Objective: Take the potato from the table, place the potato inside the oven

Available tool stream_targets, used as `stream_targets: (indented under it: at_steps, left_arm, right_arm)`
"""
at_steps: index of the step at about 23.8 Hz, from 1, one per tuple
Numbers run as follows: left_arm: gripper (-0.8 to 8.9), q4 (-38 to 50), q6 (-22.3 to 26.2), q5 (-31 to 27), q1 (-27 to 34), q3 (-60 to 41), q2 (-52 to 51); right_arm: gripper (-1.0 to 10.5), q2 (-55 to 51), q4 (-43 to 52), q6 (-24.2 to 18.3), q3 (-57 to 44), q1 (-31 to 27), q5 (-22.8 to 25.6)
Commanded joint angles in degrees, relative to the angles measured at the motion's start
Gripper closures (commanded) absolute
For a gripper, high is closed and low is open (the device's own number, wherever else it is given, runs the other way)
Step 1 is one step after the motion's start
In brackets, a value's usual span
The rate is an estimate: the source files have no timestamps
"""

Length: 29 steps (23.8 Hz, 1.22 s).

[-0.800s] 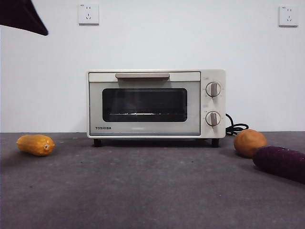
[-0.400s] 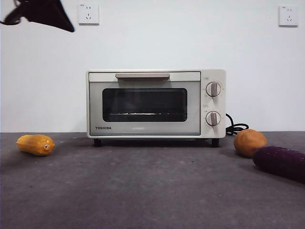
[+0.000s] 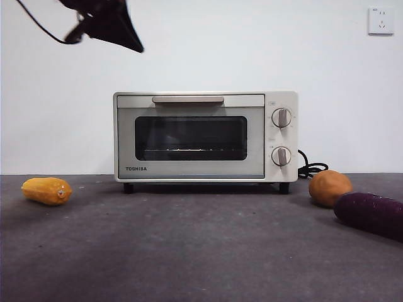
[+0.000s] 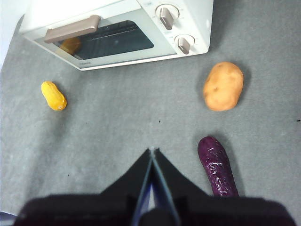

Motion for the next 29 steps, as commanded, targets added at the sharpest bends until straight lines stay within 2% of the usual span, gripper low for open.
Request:
stream_targets:
  at_steps: [1,5,10,16,25,29]
  left_arm:
    - [8.19,-0.5,1.16,-0.02,-0.85,3.17,3.19]
    - [8.19,-1.01,1.11,-0.17,-2.1,7.58,8.87]
    - [8.19,0.61,0.96,-2.73,-3.41,7.78,12.74]
    - [8.19,2.97,0.98,-5.22,-4.0,7.78,13.84]
    - [8.19,0.87,1.68,-7.54,-4.74,7.78,14.91]
    - [8.19,-0.72,3.58,-8.02,-5.57,7.78,15.74]
  right_arm:
    - [9.5,0.15,-0.37,-0.98,0.31,-0.02,-0.2]
    - [9.5,0.15,-0.61,-1.29,0.31,-0.02,-0.2]
    - [9.5,0.15,-0.68,-1.68,0.31,-0.02,-0.2]
    - [9.5,0.15,-0.74,-2.38,0.31,-0.02,-0.17]
    - [9.5,0.15,-0.7,-2.36,0.31,-0.02,-0.17]
    - [9.5,0.15,-1.33,-2.36,0.31,-0.02,-0.17]
